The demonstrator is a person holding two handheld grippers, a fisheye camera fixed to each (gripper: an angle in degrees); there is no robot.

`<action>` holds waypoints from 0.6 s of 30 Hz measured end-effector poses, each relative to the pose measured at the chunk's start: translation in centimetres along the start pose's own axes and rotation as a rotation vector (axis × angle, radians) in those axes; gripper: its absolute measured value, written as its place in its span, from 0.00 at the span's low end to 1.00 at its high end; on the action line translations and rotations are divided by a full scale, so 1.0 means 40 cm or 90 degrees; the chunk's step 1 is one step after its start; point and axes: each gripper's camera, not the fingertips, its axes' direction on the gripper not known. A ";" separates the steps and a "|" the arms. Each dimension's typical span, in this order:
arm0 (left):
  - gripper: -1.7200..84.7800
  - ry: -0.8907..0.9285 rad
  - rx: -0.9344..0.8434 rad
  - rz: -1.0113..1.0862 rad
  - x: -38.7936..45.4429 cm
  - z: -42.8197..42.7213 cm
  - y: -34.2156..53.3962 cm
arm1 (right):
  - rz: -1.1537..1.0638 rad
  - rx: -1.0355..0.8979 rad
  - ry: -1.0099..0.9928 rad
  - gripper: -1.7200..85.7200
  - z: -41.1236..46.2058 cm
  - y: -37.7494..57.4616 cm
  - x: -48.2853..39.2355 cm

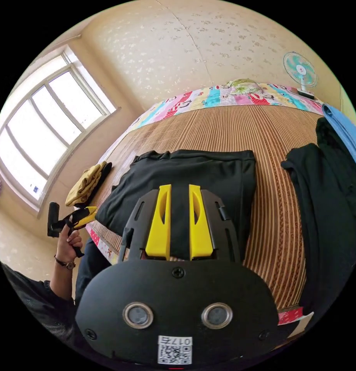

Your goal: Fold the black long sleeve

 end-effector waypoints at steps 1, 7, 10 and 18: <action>0.20 0.038 0.012 -0.025 -0.013 0.016 0.016 | -0.007 -0.010 -0.003 0.10 0.021 0.022 -0.005; 0.08 0.089 0.108 -0.010 0.080 0.011 -0.046 | -0.008 -0.031 0.032 0.07 0.006 0.058 0.017; 0.07 0.101 0.082 0.174 0.301 0.061 -0.088 | 0.027 -0.046 0.044 0.06 -0.067 0.073 0.058; 0.08 0.134 -0.171 0.496 0.778 0.467 0.077 | 0.183 -0.013 -0.061 0.06 -0.310 0.197 0.271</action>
